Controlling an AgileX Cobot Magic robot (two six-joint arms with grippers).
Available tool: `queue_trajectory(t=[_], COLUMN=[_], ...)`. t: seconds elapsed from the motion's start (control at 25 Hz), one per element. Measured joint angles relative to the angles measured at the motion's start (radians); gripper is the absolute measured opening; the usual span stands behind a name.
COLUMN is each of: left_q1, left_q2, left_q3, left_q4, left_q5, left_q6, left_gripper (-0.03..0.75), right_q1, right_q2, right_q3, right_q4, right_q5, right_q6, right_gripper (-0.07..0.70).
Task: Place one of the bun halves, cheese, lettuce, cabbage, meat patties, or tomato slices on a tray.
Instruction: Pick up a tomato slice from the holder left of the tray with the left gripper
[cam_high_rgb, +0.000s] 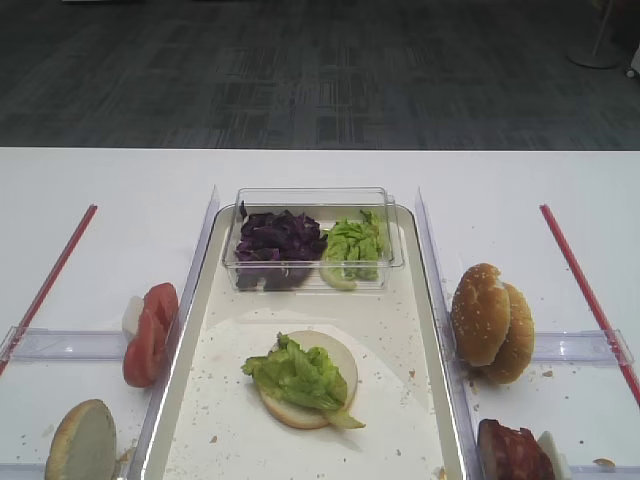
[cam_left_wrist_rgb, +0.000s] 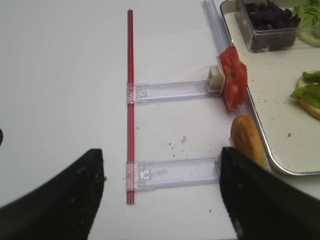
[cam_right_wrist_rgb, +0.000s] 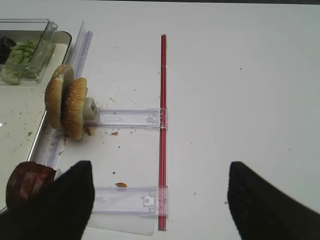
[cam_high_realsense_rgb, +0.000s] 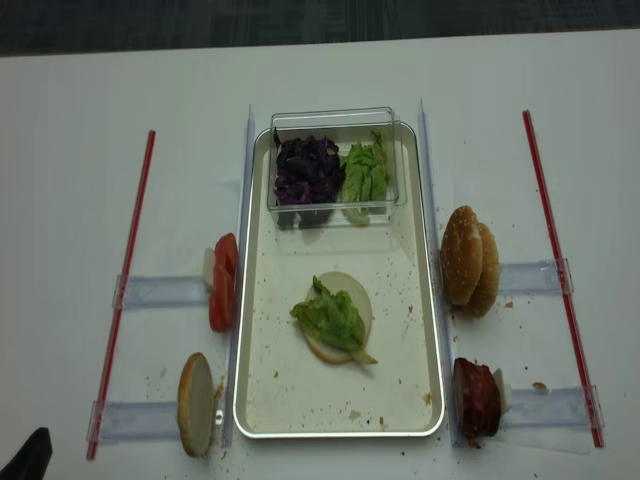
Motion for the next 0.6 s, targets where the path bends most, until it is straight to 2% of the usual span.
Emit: queue_trajectory(t=[0.6], left_q1=[0.0], left_q2=[0.0], left_q3=[0.0], left_q4=[0.0], left_q5=[0.0], left_q6=[0.0], left_gripper=[0.454], right_q1=[0.0], right_q2=[0.0], right_q3=[0.0], right_q4=[0.0], right_q5=[0.0], right_q6=[0.0], right_gripper=[0.571])
